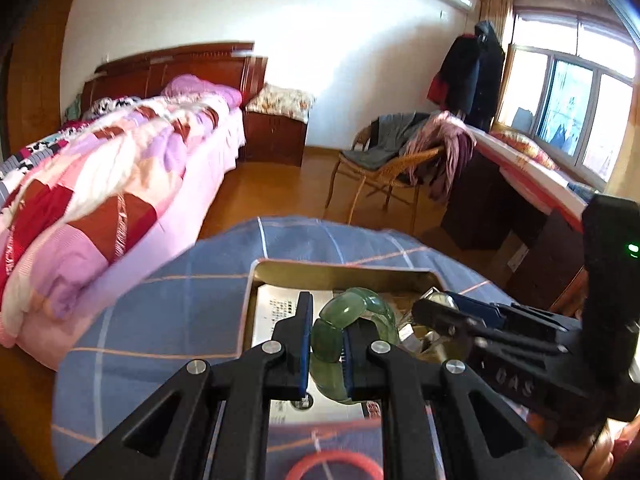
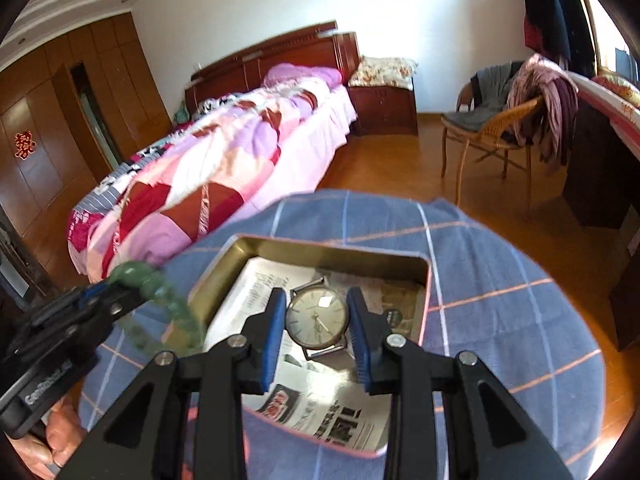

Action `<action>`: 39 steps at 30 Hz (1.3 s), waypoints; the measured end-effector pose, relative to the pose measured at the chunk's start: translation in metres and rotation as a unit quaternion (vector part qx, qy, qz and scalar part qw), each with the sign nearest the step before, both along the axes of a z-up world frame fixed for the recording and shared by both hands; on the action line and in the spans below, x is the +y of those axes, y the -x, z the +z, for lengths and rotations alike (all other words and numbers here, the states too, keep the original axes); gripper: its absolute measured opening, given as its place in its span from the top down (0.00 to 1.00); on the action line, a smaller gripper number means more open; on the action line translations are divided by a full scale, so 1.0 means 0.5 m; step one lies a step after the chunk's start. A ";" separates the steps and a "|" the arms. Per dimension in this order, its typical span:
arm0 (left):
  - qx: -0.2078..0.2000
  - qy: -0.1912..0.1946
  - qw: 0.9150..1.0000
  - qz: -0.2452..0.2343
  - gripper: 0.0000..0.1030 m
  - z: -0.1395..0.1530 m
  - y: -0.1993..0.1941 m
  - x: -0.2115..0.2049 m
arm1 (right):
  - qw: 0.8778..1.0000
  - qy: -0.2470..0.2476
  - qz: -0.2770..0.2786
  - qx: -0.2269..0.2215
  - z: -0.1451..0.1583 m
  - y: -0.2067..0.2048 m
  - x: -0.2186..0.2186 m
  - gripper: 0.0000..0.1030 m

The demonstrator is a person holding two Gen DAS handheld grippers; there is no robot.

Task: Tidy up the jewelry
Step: 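Carry the jade bracelet and watch into the pink tin and release both, then grasp the brown wooden bead bracelet with the left tool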

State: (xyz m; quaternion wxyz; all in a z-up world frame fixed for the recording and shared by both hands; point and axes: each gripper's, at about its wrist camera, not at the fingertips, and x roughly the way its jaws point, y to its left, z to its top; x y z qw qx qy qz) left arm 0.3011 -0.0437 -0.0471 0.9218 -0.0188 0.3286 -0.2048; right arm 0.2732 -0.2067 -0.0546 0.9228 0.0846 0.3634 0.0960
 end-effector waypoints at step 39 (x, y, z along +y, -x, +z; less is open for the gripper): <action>0.029 -0.074 0.992 0.102 0.30 -0.035 0.247 0.137 | 0.998 0.007 -0.059 -0.013 0.030 0.266 -0.043 0.34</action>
